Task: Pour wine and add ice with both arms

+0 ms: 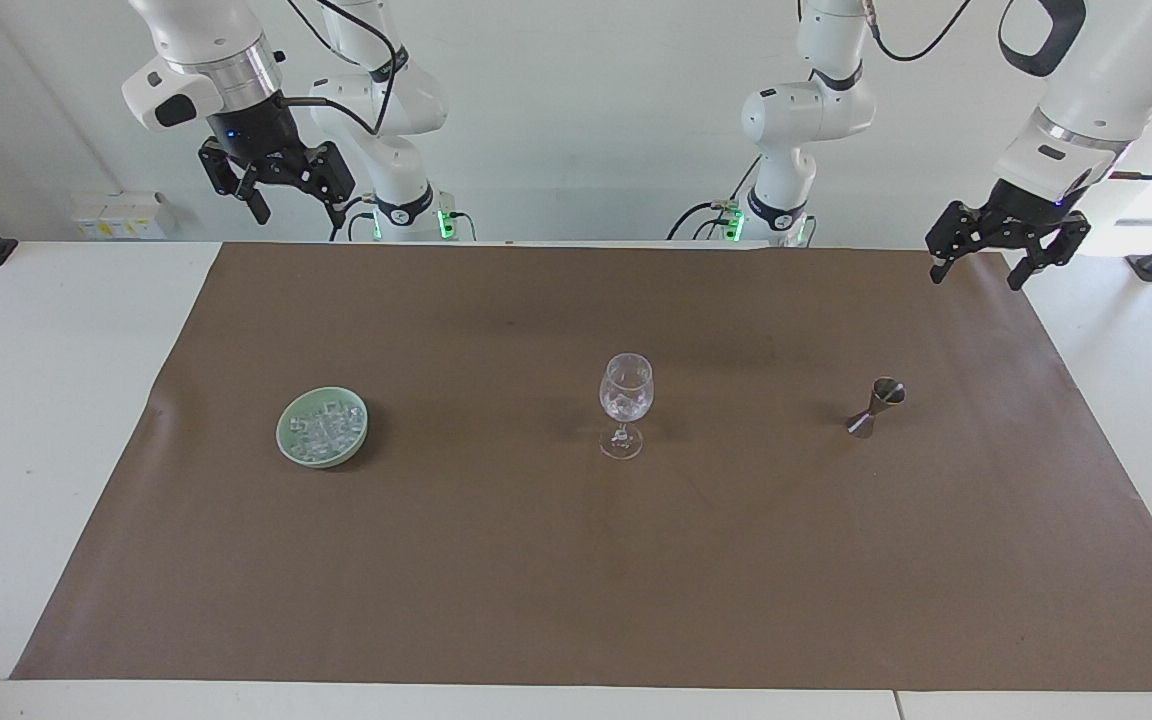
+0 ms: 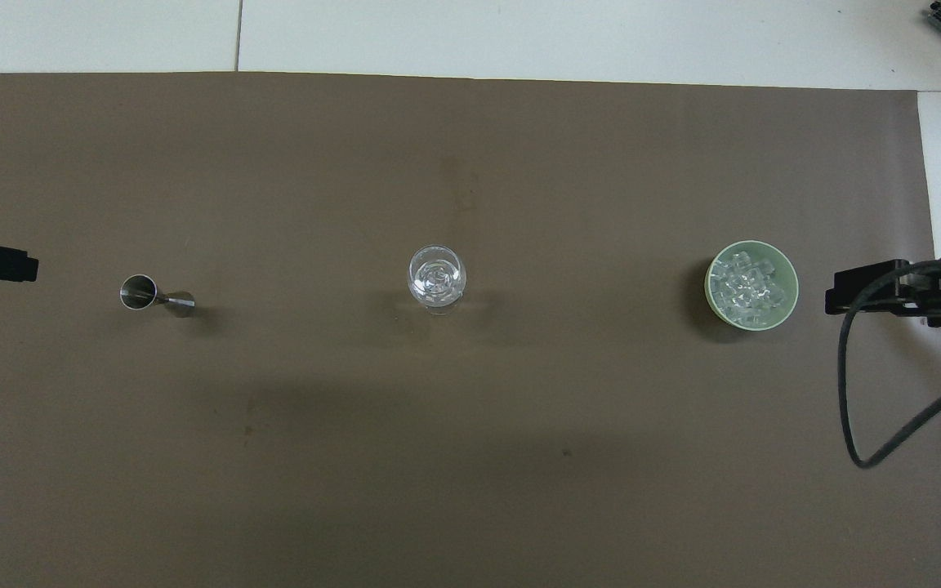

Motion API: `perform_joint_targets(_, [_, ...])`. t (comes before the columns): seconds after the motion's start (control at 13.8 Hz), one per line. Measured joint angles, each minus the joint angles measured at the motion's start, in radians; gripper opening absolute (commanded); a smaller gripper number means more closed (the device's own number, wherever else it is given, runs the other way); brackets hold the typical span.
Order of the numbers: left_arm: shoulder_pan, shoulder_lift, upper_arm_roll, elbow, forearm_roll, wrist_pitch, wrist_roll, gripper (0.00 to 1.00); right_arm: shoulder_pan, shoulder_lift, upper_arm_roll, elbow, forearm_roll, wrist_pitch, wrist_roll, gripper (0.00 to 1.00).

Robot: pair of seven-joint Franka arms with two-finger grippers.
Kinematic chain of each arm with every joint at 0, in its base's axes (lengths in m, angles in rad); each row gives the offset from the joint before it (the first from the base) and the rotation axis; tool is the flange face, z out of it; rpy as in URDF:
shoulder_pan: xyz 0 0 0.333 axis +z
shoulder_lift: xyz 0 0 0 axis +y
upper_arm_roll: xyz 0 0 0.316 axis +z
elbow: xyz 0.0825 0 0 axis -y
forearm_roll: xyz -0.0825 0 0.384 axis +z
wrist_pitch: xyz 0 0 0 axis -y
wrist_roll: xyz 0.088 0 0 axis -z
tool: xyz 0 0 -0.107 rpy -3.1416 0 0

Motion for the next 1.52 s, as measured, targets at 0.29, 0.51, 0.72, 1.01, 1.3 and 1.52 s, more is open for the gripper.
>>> perform_joint_targets(0.29, [-0.011,-0.019,-0.040,-0.003,0.015,-0.087,-0.071,1.00,0.000,0.006,-0.004,0.002,-0.007,0.000,-0.002,1.00])
perform_joint_targets(0.51, [-0.012,-0.024,-0.054,-0.006,0.015,-0.088,-0.122,1.00,0.000,0.013,-0.004,0.006,-0.007,0.002,-0.003,1.00])
perform_joint_targets(0.72, [-0.012,-0.024,-0.055,-0.008,0.013,-0.083,-0.145,1.00,0.000,0.014,-0.003,0.007,-0.008,0.006,-0.004,1.00])
perform_joint_targets(1.01, [-0.011,-0.024,-0.051,-0.012,0.005,-0.061,-0.153,1.00,0.000,0.015,-0.001,0.008,-0.008,0.008,-0.004,1.00])
perform_joint_targets(1.3, [-0.011,-0.024,-0.050,-0.014,0.003,-0.060,-0.154,1.00,0.000,0.015,-0.001,0.008,-0.007,0.008,-0.005,1.00])
perform_joint_targets(1.52, [-0.011,-0.024,-0.050,-0.014,0.003,-0.060,-0.154,1.00,0.000,0.015,-0.001,0.008,-0.007,0.008,-0.005,1.00])
